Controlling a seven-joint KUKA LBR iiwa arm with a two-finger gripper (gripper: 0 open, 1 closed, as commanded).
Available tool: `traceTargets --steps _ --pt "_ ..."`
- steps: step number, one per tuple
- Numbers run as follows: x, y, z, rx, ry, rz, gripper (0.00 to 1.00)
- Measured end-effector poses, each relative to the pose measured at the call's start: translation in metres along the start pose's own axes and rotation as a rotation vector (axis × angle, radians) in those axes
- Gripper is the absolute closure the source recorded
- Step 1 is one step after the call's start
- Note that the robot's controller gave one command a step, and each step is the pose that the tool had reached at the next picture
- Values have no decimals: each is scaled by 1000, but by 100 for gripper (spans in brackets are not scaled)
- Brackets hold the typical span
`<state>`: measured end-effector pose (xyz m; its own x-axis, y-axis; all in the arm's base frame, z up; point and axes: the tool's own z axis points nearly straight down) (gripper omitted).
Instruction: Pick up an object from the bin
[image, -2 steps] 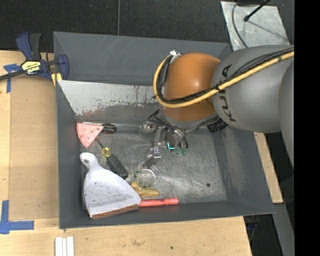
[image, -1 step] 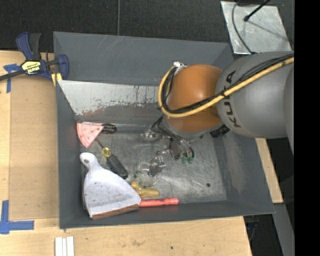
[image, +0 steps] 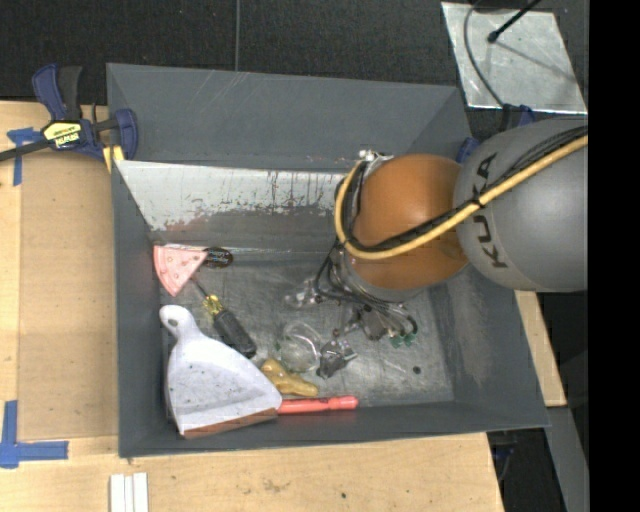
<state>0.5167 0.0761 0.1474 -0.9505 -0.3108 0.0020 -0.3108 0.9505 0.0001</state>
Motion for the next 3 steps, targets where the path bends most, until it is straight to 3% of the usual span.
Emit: traceTargets --steps 1,2,3 --pt "7 -36 2 0 -6 -24 0" --pt "3 -48 -21 1 -4 222 0" --pt "31 3 60 1 -6 -241 100"
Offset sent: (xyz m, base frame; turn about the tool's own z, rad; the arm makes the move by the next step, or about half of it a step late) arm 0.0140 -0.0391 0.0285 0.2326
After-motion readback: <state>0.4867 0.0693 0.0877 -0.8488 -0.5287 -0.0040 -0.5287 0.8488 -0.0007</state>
